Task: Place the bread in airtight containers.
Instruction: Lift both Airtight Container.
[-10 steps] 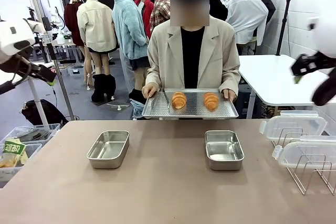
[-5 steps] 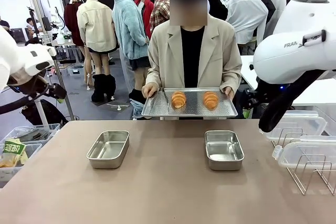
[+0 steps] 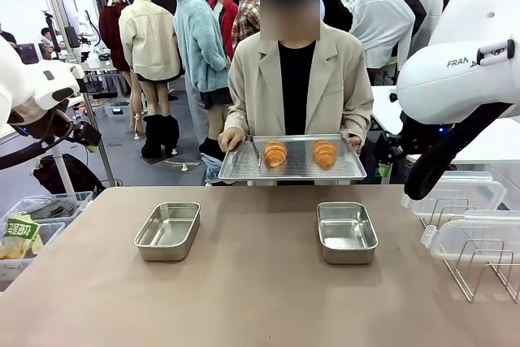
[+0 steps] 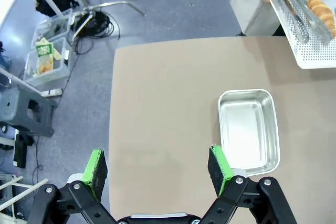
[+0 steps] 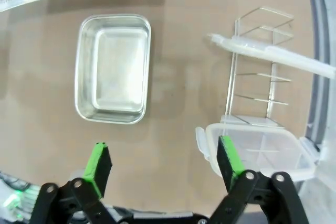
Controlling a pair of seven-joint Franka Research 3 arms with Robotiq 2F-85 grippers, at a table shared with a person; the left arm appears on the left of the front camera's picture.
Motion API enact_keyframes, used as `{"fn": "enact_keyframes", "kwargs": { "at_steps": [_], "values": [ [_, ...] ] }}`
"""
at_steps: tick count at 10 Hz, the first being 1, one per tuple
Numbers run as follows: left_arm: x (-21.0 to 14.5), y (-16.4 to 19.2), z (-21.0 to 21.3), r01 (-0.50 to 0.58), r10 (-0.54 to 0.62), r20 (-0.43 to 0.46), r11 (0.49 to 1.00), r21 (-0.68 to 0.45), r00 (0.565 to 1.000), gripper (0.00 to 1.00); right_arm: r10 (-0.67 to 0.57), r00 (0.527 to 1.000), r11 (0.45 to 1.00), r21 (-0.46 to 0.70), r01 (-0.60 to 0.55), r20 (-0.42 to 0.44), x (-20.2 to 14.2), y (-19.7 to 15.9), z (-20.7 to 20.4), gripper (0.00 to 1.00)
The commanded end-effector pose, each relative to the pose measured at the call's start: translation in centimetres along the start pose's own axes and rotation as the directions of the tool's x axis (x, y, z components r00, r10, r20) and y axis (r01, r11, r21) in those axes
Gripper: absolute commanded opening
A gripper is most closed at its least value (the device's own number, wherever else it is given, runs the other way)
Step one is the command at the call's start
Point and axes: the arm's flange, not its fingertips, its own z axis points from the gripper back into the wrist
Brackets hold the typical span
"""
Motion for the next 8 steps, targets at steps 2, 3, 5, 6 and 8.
{"fn": "enact_keyframes", "kwargs": {
  "at_steps": [2, 3, 5, 6, 8],
  "values": [
    [-0.5, -2.4, -7.0, -0.056, 0.046, -0.126, 0.995, -0.078, 0.991, 1.0, 0.006, 0.987, 1.0, -0.012, -0.008, -0.161, 3.8, 2.4, -7.0, 1.0],
    [-0.9, -3.2, -9.6, -0.071, 0.057, -0.176, 0.994, -0.078, 0.983, 1.0, 0.02, 0.975, 0.999, -0.02, -0.025, -0.223, 4.3, 3.3, -9.6, 1.0],
    [-2.1, -4.1, -14.3, -0.071, 0.043, -0.251, 0.992, -0.104, 0.967, 1.0, 0.066, 0.957, 0.997, -0.028, -0.077, -0.283, 4.8, 5.0, -14.3, 1.0],
    [-3.0, -4.6, -16.0, -0.07, 0.036, -0.275, 0.991, -0.117, 0.961, 1.0, 0.056, 0.952, 0.996, -0.052, -0.075, -0.301, 4.9, 5.4, -16.0, 1.0],
    [-4.1, -5.7, -18.6, -0.061, 0.021, -0.272, 0.989, -0.138, 0.962, 1.0, 0.055, 0.959, 0.995, -0.066, -0.076, -0.277, 5.5, 5.3, -18.4, 1.0]
  ]
}}
